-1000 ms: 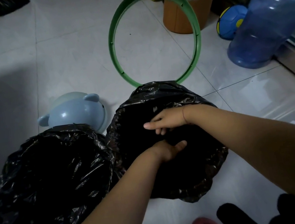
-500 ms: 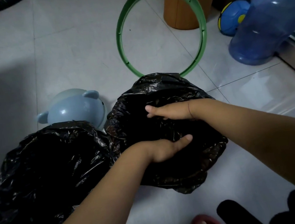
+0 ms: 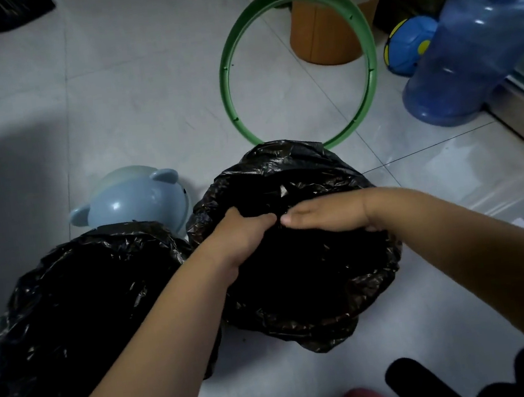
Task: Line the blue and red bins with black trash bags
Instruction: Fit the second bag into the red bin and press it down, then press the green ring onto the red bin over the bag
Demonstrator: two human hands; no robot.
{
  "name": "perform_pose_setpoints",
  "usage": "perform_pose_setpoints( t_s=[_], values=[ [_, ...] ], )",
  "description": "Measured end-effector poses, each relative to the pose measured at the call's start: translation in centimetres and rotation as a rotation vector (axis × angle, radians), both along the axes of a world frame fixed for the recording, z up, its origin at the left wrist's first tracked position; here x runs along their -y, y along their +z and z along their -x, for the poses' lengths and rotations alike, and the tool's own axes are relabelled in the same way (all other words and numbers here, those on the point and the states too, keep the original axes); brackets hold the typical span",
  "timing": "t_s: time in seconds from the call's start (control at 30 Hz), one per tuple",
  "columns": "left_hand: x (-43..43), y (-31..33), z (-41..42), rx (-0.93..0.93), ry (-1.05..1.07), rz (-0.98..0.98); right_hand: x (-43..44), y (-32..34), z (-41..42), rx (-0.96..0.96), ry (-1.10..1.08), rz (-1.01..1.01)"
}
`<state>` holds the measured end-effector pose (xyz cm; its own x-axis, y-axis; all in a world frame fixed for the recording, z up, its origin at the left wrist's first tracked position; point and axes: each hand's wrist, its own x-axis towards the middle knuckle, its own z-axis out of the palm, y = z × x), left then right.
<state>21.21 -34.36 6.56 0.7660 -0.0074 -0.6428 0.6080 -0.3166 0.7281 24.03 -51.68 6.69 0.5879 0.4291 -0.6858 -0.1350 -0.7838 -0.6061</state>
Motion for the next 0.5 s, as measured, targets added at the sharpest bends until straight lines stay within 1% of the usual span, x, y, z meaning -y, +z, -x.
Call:
perform_pose_setpoints(
  t_s=[0.03, 0.07, 0.1, 0.13, 0.17, 0.2, 0.23, 0.27, 0.3, 0.37, 0.43, 0.5],
  values=[
    [-0.1, 0.5, 0.1, 0.072, -0.014, -0.016, 0.8, 1.0, -0.4, 0.025, -0.073, -0.133],
    [-0.2, 1.3, 0.1, 0.179, 0.006, -0.013, 1.7, 2.0, -1.0, 0.048, -0.198, -0.295],
    [-0.4, 2.2, -0.1, 0.311, 0.069, 0.017, 2.9, 3.0, -1.9, 0.096, -0.371, -0.456],
    [-0.7, 3.1, -0.7, 0.448, 0.169, 0.035, 4.2, 3.9, -2.9, 0.178, -0.594, -0.575],
    [-1.1, 3.9, -1.5, 0.570, 0.270, 0.036, 5.4, 4.5, -4.0, 0.283, -0.817, -0.618],
    [-1.5, 4.7, -2.5, 0.647, 0.360, 0.037, 6.4, 4.8, -5.1, 0.387, -1.005, -0.588],
    [-2.0, 5.3, -3.7, 0.661, 0.416, 0.049, 7.3, 4.7, -6.1, 0.458, -1.136, -0.536],
    [-2.5, 5.6, -5.0, 0.601, 0.433, 0.080, 7.9, 4.4, -7.0, 0.473, -1.216, -0.499],
    [-2.8, 5.7, -6.4, 0.478, 0.412, 0.148, 8.4, 4.1, -7.9, 0.428, -1.257, -0.486],
    [-3.2, 5.8, -9.3, 0.240, 0.309, 0.285, 8.3, 4.1, -9.1, 0.295, -1.262, -0.517],
    [-2.7, 6.2, -11.1, 0.153, 0.211, 0.322, 7.7, 4.6, -9.9, 0.195, -1.230, -0.577],
    [-1.9, 6.7, -12.2, 0.142, 0.179, 0.326, 7.4, 5.3, -10.5, 0.159, -1.215, -0.602]
  ],
)
